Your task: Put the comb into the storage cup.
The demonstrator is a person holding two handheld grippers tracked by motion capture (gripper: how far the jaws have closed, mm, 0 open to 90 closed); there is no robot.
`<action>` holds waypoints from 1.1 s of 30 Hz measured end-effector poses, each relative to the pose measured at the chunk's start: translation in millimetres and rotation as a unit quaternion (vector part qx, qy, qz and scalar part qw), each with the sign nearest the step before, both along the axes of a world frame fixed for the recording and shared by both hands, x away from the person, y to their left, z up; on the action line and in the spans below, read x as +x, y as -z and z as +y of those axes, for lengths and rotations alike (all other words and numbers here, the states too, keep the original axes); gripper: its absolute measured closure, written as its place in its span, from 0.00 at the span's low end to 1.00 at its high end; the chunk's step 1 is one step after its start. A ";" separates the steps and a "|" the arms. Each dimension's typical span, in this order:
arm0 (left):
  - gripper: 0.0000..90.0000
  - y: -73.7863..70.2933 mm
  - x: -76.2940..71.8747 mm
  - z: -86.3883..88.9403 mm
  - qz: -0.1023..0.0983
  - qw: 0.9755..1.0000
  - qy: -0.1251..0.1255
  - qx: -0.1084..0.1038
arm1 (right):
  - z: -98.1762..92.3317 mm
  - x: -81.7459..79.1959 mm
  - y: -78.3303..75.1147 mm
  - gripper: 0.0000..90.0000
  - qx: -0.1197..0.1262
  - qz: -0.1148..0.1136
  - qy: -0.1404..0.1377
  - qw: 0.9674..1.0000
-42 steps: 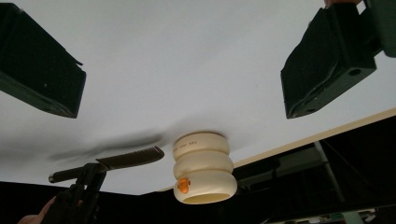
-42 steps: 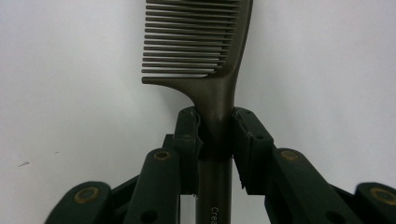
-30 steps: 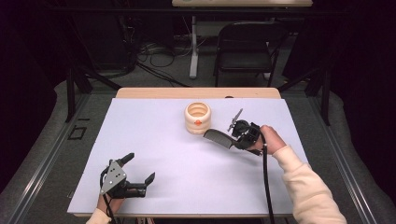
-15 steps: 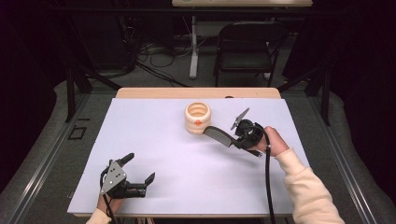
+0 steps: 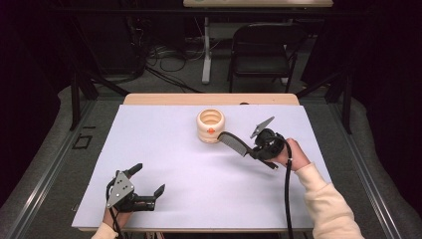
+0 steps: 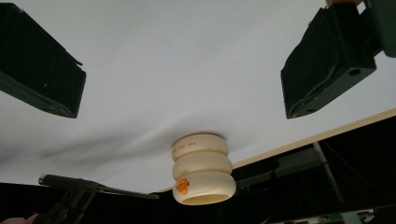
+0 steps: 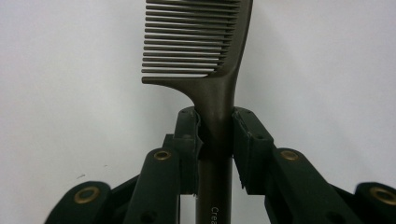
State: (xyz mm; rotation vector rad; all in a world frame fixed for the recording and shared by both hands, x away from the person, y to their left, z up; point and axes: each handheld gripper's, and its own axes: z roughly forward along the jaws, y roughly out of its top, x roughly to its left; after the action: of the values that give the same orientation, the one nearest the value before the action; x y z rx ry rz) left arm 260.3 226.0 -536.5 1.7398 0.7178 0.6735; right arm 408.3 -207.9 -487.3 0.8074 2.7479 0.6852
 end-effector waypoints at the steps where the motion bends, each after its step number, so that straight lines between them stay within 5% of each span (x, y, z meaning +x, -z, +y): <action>1: 0.00 0.1 0.3 0.1 0.001 1.000 0.000 0.000 | -0.1 -0.9 0.0 0.81 0.004 -0.002 0.001 1.000; 11: 0.00 0.1 0.5 0.3 0.002 1.000 0.001 0.001 | -3.8 -1.1 -0.2 0.81 0.034 -0.011 0.003 0.999; 33: 0.00 0.2 0.1 -0.6 0.001 1.000 0.003 0.004 | -6.9 0.6 -4.4 0.81 0.059 -0.039 0.022 0.997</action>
State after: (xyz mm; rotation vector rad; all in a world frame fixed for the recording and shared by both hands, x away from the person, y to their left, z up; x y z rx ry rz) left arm 260.3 225.4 -536.7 1.7491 0.7114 0.6724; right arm 408.9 -214.7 -482.9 0.8446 2.6319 0.8594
